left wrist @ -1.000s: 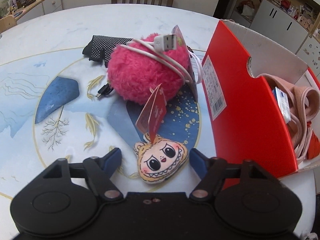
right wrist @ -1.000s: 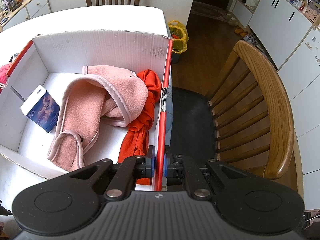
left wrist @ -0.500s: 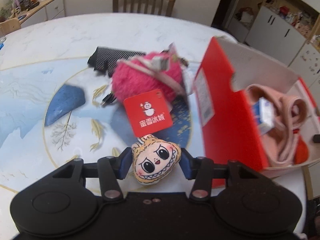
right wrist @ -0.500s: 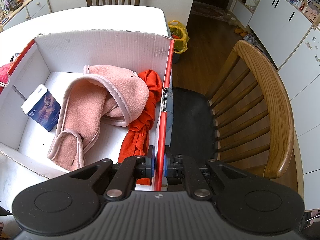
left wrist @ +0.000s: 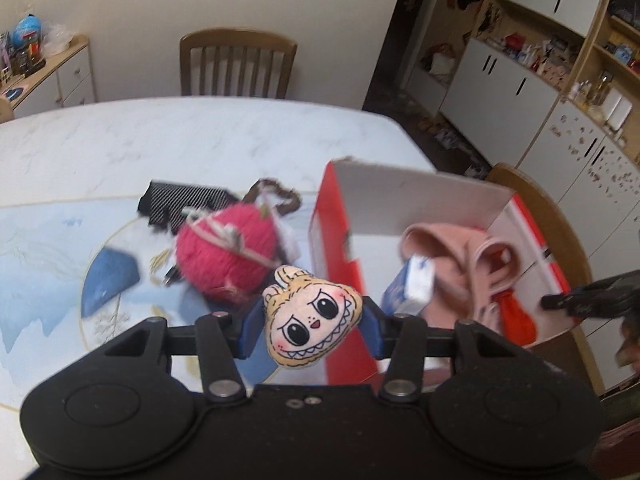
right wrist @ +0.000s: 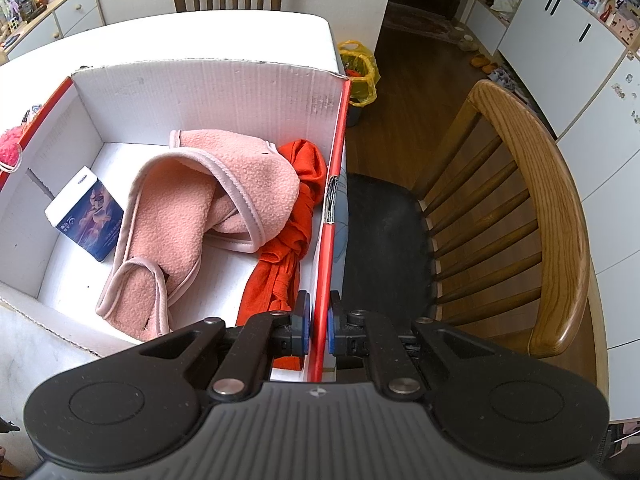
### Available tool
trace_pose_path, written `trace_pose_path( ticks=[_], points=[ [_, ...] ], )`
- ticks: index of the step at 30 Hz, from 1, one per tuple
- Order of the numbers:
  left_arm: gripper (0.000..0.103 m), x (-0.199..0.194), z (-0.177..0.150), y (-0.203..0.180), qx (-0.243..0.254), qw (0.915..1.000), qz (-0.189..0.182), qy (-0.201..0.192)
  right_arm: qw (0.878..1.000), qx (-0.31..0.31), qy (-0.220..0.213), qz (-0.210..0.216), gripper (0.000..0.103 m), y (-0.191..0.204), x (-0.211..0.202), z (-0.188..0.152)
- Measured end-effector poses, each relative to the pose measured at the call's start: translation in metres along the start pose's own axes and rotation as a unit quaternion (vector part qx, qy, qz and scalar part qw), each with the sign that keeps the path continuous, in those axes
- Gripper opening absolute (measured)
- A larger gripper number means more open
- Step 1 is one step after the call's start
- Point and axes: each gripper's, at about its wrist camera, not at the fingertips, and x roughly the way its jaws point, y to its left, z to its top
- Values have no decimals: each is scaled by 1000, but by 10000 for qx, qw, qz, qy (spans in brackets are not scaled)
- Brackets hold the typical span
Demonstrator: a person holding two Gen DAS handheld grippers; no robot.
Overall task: Organize objects
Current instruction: 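Carry the doll keychain over the white box with the left gripper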
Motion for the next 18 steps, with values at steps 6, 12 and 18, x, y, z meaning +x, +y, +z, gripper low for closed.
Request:
trace_pose_path(
  ticks=[6,12,18],
  points=[
    [48,-6,18,-27,312,9991,-257,-105,10000,-16,-2,14,8,0,1,0],
    [48,4,30,-53,701,9969,-369,-13,10000,-5,0,54,8,-1,0,0],
    [48,19,42,-77,1071,9933,-432,65,10000,-20,-12,79,8,-3,0,0]
  ],
)
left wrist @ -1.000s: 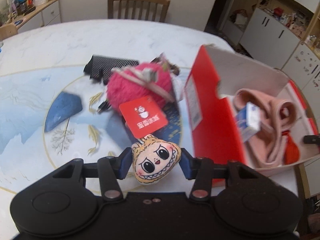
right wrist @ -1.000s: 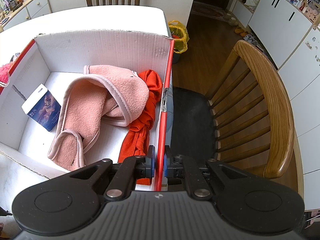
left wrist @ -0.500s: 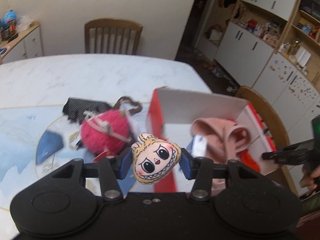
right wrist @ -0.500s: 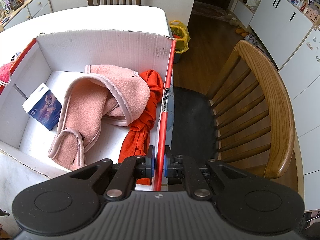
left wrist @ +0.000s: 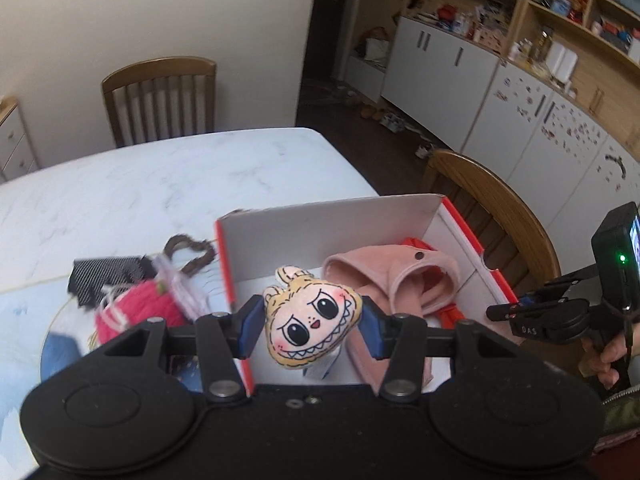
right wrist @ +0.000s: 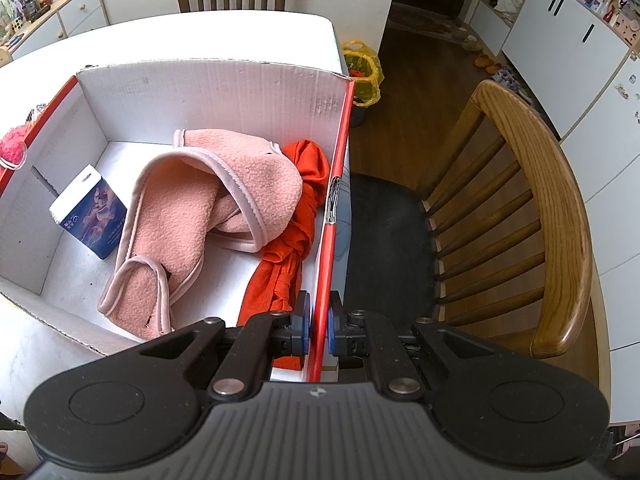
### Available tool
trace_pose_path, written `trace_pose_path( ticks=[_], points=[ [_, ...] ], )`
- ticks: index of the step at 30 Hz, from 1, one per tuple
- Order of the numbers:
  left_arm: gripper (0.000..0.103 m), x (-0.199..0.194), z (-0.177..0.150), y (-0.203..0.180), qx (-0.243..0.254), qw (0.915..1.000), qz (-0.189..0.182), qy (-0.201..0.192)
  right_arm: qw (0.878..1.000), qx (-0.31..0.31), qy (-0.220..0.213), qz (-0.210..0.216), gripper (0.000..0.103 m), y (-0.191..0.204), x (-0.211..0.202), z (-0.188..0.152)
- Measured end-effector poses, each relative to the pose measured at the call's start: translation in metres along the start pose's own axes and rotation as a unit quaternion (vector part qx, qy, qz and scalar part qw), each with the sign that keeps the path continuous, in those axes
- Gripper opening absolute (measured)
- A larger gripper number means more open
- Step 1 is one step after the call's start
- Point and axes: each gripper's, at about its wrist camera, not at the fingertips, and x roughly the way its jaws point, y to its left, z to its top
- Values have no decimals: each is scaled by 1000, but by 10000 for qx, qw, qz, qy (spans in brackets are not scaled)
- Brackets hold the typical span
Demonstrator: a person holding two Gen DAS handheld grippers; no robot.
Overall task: Organize objects
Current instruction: 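Carry the doll keychain over the white box with the left gripper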
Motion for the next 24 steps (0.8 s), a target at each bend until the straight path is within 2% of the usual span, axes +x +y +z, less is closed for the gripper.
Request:
trace_pose_path(
  ticks=[14,24],
  points=[
    [49,62,33,-39,785,9957,-74,494,10000,8,-12,60,8,-4,1,-1],
    [49,128,44,-34,1076,9876,266,1112,10000,-6,-26,85,8,-4,1,-3]
  ],
)
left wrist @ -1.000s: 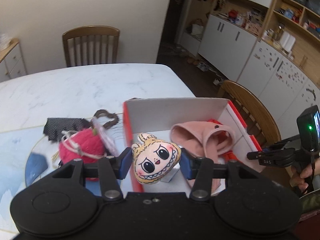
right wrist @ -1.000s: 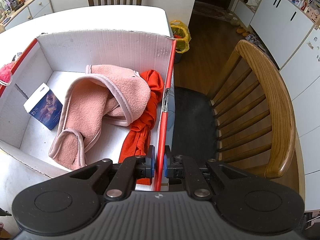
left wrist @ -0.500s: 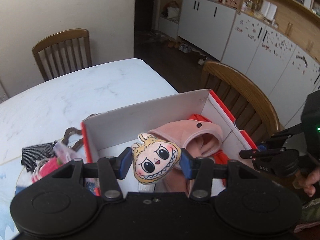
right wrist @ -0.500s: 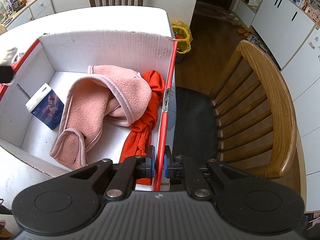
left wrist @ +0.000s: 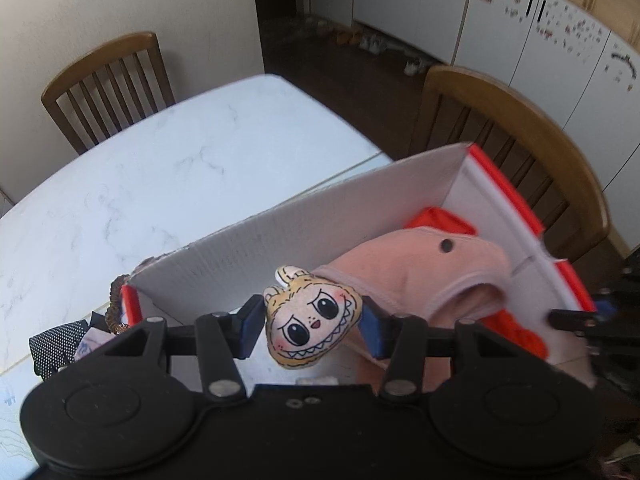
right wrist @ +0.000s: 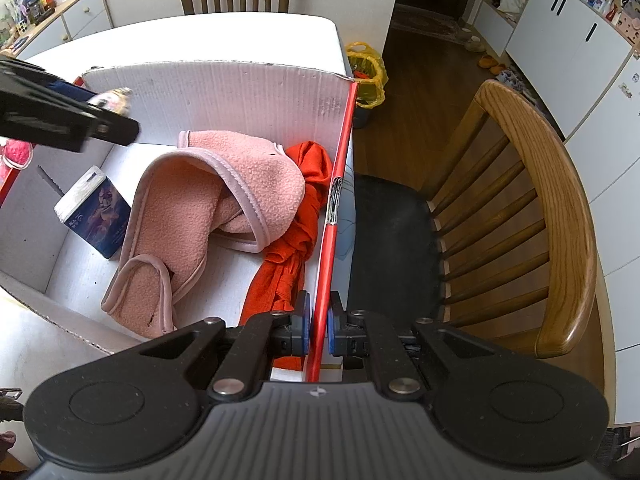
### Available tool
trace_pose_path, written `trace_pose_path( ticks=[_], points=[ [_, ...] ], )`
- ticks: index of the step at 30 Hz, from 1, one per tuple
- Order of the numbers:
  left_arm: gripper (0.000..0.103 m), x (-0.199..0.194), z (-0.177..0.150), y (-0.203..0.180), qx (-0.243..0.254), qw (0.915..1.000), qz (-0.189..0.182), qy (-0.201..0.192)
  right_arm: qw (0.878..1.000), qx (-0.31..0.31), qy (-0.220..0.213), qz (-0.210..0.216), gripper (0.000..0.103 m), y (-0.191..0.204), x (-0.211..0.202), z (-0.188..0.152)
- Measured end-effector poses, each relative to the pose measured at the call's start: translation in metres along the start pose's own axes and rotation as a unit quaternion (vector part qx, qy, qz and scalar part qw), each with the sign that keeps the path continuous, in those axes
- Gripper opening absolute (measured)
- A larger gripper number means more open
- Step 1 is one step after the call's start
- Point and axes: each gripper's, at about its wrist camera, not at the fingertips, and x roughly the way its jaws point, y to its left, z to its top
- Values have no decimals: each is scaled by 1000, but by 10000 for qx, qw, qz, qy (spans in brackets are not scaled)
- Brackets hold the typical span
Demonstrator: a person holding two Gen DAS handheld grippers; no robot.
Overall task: Organize objects
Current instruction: 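Carry the doll keychain over the white box with the left gripper, then lower the doll keychain into the box and open the left gripper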
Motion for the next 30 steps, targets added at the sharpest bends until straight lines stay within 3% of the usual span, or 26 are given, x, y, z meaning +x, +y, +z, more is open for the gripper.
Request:
trace_pose_path(
  ticks=[14,23,30],
  points=[
    [49,62,3,9,-19,9964,190,825,10000,-71,-8,32,8,1,1,-2],
    [49,81,-3,12,-59,9930,198,1162,10000,-65,-7,42,8,1,0,-2],
    [52,80,-6,15,-116,9928,178,1179,10000,-69,-5,40,8,1,0,-2]
  ],
)
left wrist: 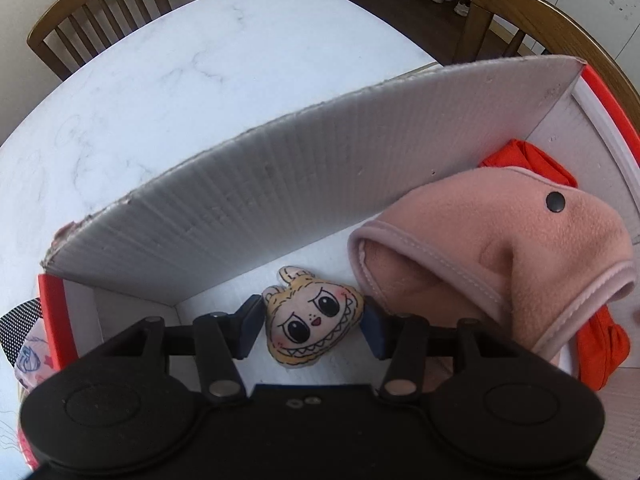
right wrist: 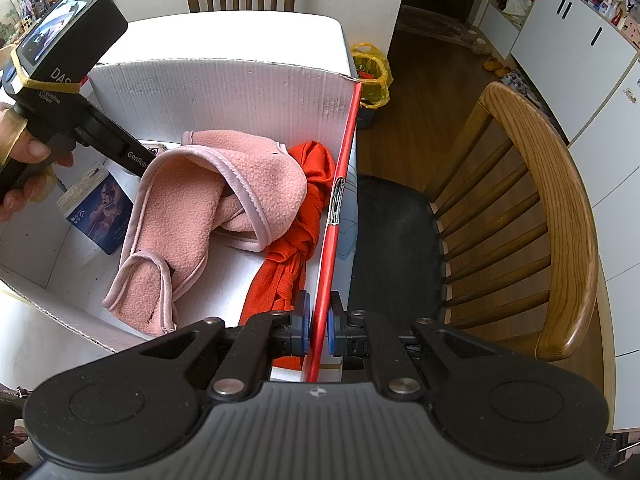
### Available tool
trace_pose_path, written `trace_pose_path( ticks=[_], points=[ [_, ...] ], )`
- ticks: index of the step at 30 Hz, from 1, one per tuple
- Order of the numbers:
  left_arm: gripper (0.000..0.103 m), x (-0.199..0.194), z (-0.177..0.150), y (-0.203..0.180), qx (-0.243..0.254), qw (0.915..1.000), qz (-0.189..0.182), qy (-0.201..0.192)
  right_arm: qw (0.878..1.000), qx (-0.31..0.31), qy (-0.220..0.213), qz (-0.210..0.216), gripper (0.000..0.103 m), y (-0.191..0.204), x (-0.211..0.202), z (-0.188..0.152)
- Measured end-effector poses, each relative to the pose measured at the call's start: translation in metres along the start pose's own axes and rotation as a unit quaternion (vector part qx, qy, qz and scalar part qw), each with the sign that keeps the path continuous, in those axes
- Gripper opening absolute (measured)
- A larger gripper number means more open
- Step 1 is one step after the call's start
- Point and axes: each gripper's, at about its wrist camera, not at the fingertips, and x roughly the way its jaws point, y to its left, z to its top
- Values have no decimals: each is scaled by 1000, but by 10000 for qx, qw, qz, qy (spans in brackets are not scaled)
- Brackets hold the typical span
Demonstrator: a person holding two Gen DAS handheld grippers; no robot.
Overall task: Organize objects
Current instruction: 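Lower the doll keychain into the box and open the left gripper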
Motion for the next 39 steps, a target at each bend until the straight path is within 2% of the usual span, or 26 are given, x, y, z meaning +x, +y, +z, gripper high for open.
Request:
trace_pose_path(
  ticks=[13,25,31,39],
  points=[
    [59,-26,-18,12,-252,9989,-231,-316,10000,6,11,-8,8,-1,0,0],
    [60,-100,-30,14,-375,9894,-652,-1244,10000,15,33,-32,8,0,-1,1],
    [60,-124,-35,34,-613,9836,-671,-1560,10000,22,45,-32,8,-1,-1,2],
    [64,-144,-57,61,-922,9778,-380,-1842,10000,14,48,-38,8,0,-1,2]
  ],
)
